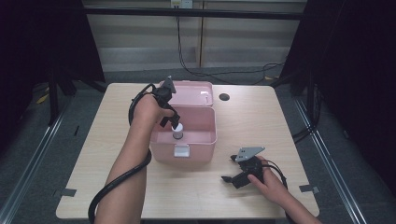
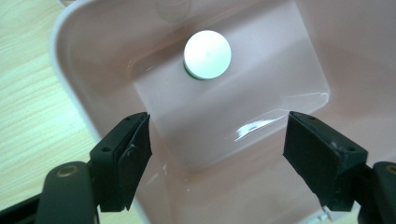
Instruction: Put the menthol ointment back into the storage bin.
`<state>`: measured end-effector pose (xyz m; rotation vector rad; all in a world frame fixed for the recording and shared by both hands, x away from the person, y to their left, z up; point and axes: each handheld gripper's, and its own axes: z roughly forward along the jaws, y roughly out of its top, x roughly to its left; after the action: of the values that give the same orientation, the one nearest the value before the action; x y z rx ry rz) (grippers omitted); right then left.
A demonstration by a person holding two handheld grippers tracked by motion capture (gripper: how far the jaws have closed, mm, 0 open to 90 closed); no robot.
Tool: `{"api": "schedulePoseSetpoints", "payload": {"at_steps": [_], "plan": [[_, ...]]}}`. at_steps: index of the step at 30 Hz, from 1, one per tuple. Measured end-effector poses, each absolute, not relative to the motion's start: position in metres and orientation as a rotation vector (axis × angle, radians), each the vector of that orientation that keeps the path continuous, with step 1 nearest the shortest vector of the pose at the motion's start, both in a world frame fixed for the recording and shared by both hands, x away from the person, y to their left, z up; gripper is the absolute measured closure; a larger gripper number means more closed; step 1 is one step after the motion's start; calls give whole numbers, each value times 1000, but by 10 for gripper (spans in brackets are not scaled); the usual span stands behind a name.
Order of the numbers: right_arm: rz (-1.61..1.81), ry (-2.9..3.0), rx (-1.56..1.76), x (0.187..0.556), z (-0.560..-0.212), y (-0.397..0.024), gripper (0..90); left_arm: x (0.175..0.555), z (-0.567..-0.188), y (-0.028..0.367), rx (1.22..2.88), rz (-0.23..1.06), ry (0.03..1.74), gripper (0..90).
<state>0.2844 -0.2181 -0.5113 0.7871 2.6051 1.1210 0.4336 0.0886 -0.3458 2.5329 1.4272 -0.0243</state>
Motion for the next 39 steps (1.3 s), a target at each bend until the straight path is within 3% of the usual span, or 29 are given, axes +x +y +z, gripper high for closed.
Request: {"api": "schedulePoseSetpoints", "payload": {"at_steps": [39], "plan": [[1121,2605,787,284,-511,-218,100,415,-315,154,2434,-15,1498,230]]}}
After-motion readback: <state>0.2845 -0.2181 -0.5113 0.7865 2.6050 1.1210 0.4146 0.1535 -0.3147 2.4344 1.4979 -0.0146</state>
